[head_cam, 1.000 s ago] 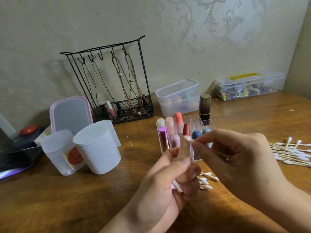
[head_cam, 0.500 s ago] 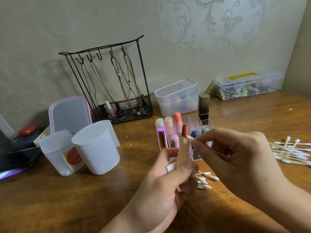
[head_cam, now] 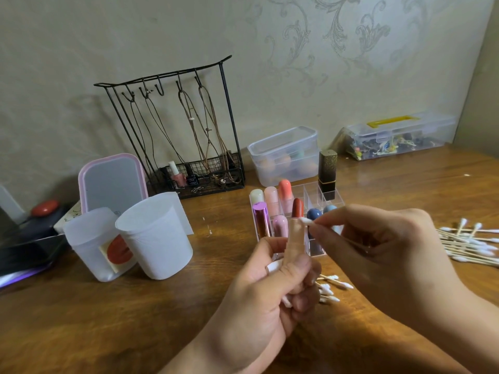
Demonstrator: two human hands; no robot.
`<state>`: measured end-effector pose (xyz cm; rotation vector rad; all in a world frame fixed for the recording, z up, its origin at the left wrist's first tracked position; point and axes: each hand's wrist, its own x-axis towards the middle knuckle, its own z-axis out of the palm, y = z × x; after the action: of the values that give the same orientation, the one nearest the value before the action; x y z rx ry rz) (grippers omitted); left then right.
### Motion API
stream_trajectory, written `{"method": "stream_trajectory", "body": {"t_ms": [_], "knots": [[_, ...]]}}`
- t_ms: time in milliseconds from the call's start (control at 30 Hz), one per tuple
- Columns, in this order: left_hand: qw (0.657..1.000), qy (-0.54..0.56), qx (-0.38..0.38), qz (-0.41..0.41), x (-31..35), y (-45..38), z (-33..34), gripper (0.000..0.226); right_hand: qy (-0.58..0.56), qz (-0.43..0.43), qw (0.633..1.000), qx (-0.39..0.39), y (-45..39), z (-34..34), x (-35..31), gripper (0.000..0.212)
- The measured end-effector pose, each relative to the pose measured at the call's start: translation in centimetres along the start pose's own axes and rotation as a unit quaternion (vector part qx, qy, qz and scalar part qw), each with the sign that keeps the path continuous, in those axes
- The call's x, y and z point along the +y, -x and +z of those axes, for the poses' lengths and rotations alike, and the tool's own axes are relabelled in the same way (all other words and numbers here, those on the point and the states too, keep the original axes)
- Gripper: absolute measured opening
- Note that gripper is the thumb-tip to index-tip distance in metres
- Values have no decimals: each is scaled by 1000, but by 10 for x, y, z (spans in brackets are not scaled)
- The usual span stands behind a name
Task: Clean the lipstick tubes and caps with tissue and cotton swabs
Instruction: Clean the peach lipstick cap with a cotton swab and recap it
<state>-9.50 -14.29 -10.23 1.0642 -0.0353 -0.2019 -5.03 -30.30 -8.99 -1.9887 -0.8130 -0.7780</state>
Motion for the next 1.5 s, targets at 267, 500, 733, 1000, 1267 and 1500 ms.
{"method": "stream_trajectory", "body": {"t_ms": [267, 500, 733, 1000, 1267, 1500], "knots": [[999, 30, -26, -13, 1, 2, -3, 21, -5, 4, 1000, -12, 2, 2, 1, 25], [999, 34, -28, -7, -1, 0, -3, 25, -4, 8, 1000, -21, 2, 1, 0, 25], [999, 37, -34, -20, 0, -2, -4, 25, 9, 7, 1000, -27, 0, -1, 3, 23], [999, 33, -13, -27, 2, -1, -2, 36, 2, -6, 999, -46, 1, 2, 2, 24], [999, 28, -11, -24, 2, 1, -5, 38, 11, -9, 999, -42, 2, 1, 2, 24], [999, 46, -17, -16, 1, 0, -4, 31, 21, 3, 999, -38, 2, 2, 3, 26]]}}
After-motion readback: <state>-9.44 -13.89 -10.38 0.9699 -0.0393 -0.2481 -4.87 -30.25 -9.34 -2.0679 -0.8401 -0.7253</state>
